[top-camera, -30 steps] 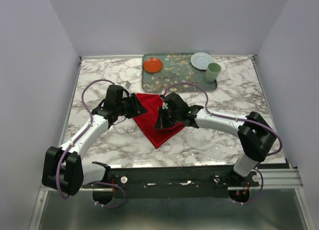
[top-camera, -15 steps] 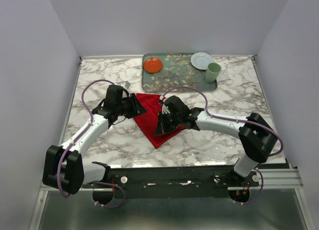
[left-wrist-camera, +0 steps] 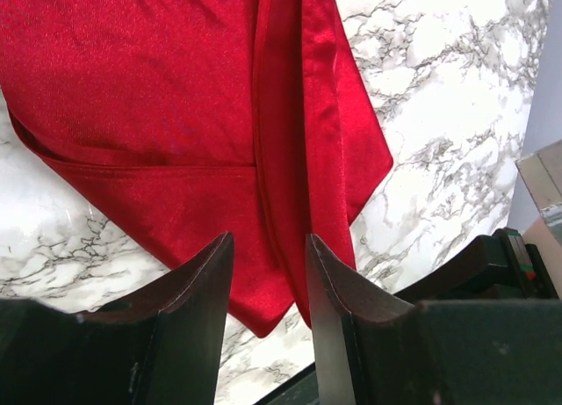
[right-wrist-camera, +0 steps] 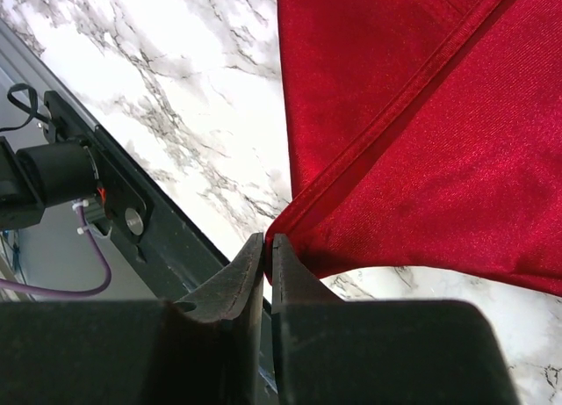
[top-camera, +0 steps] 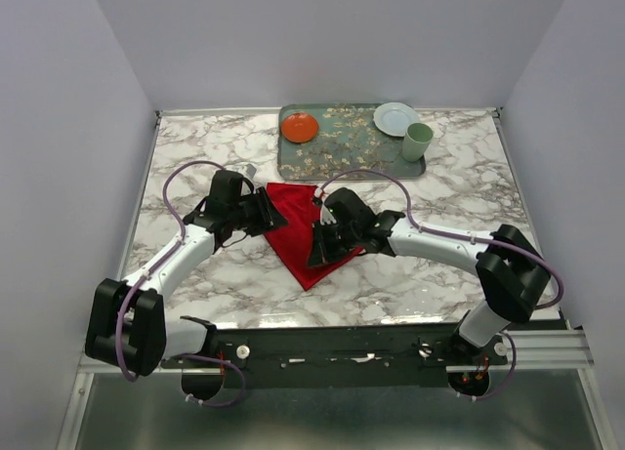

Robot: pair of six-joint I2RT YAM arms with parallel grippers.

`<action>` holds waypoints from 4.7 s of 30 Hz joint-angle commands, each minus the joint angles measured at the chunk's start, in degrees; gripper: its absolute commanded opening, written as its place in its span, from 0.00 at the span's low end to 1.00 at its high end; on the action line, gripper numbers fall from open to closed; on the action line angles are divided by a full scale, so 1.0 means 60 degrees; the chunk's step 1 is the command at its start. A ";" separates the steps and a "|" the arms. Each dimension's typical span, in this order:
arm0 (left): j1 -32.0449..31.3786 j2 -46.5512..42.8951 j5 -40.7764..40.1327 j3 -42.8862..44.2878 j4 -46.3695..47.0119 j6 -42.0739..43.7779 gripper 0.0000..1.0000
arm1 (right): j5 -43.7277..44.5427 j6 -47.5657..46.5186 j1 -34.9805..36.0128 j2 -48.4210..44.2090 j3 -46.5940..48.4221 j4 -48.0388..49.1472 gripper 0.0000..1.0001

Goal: Fold the napkin, place the utensils inside, and roll it up
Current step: Fold the napkin, then roll the napkin with the utensil

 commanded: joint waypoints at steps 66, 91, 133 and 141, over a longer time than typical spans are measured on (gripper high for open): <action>-0.4957 0.1280 -0.4082 0.2819 -0.2134 0.3714 0.70 | 0.0863 0.0252 -0.5382 -0.4253 -0.3081 -0.1532 0.73; -0.7759 0.4898 -0.6447 0.4593 -0.3013 0.5283 0.72 | -0.0629 -0.0789 -0.6614 -0.6247 -0.5028 -0.1461 0.77; -0.6719 0.6672 -0.5026 0.3889 -0.2252 0.5650 0.34 | -0.1332 -0.0438 -0.6614 -0.5487 -0.5571 -0.0480 0.78; -0.6470 0.6643 -0.3958 0.3948 -0.1944 0.5284 0.00 | -0.2298 0.0440 -0.6614 -0.5237 -0.6184 0.0822 0.89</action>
